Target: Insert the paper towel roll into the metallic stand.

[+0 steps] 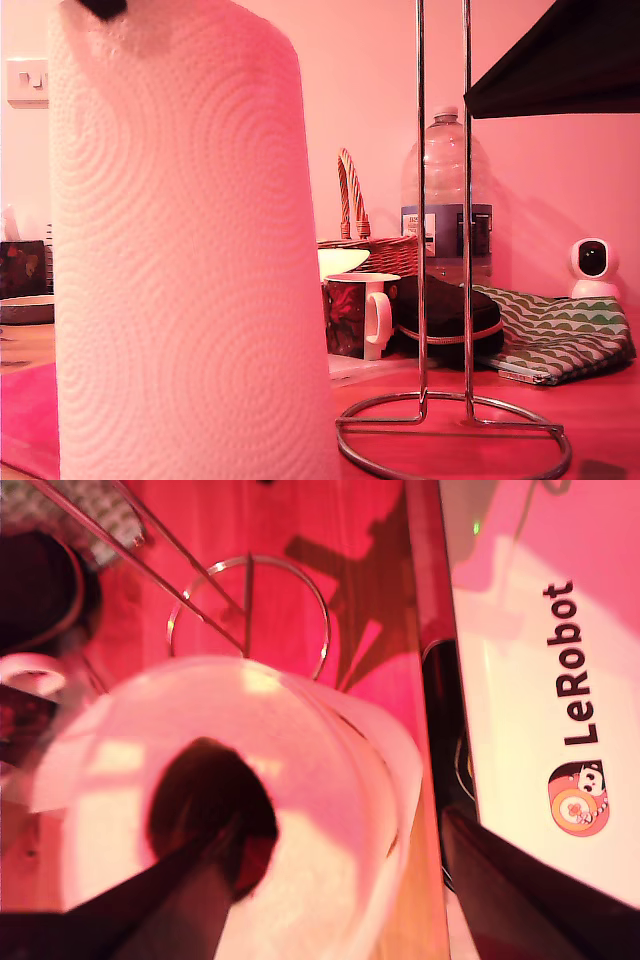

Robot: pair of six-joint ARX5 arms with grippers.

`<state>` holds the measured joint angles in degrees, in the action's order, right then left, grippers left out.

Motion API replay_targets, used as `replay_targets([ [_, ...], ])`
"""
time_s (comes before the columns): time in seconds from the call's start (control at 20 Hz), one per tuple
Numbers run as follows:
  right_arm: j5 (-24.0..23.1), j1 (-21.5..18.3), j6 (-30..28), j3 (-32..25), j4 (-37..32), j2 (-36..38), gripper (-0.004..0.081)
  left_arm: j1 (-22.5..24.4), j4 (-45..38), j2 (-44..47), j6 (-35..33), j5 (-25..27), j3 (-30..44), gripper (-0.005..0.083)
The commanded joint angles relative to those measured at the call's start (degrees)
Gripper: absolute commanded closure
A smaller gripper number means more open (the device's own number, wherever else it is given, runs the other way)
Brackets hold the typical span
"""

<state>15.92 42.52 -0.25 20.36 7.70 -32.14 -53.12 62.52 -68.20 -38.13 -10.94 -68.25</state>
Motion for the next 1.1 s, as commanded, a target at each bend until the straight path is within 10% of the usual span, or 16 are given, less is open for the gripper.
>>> replay_targets([
  [0.0, 0.0, 0.2, -0.2, -0.5, -0.6, -0.3, 0.0780, -0.1, -0.2, -1.5, -0.5, -0.1, 0.3, 0.0207],
  [0.5, -0.3, 0.2, -0.2, -0.5, 0.4, -0.3, 0.0780, -0.2, 1.6, -2.3, -0.5, -0.2, 0.2, 0.0798],
  [0.8, -13.7, 0.1, -1.3, -0.5, 2.4, -0.5, 0.0607, -0.2, 6.4, -2.3, -0.5, -0.1, -4.5, 0.0795],
  [1.05, -15.2, -1.1, -1.0, -2.2, -0.9, -6.9, 0.0610, -0.2, 8.1, -2.3, -0.5, 1.0, -9.7, 0.0795],
])
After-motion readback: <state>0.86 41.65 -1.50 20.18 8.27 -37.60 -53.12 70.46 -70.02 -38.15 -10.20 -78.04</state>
